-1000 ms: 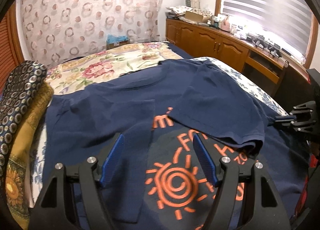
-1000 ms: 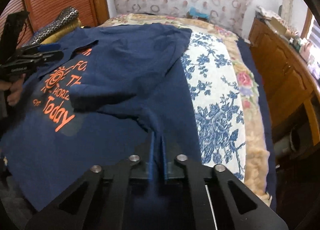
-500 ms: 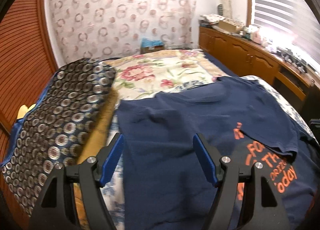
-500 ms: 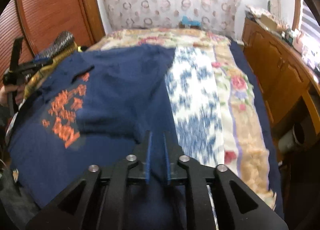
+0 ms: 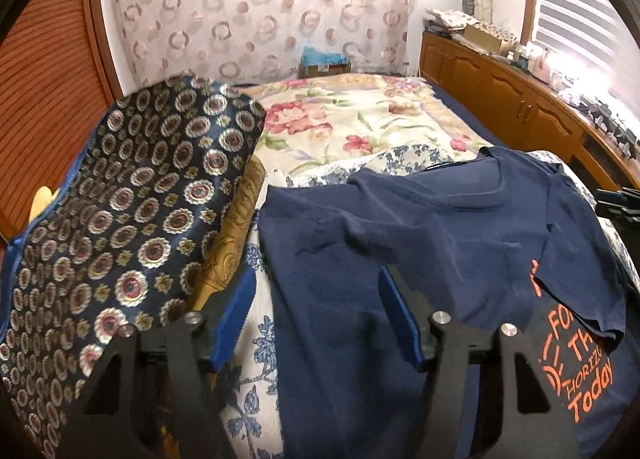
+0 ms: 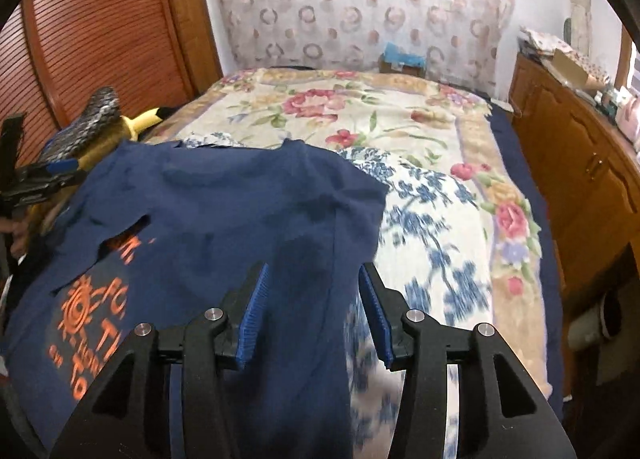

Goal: Fold small clothes
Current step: 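Open the right tool and lift it off the shirt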

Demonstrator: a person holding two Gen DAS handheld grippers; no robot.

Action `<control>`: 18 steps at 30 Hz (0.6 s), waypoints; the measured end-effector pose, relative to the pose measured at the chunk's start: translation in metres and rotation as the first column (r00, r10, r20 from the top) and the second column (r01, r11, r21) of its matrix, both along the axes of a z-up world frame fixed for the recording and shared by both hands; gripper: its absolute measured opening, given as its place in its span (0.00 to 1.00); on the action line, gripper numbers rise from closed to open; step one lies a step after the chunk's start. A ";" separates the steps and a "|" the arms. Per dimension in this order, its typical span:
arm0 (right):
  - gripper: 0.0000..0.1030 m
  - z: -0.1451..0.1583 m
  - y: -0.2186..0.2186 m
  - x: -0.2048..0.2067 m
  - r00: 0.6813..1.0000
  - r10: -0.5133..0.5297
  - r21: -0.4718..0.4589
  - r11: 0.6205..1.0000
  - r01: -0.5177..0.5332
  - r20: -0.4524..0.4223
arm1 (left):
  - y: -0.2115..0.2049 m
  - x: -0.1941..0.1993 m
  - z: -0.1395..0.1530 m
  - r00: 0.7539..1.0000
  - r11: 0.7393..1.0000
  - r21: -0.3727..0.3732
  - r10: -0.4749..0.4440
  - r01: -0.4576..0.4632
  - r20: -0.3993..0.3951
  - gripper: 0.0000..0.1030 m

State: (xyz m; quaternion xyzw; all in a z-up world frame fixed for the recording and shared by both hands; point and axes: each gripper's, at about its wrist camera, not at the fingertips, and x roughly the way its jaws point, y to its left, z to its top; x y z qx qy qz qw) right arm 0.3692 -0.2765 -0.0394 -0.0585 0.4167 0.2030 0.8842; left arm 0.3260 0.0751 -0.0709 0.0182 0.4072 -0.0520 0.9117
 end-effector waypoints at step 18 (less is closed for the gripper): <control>0.54 -0.028 0.002 0.035 1.000 -0.016 -0.067 0.998 0.015 -0.012 | -0.008 0.017 -0.031 0.990 0.998 -0.014 0.061 -0.063 -0.128 0.56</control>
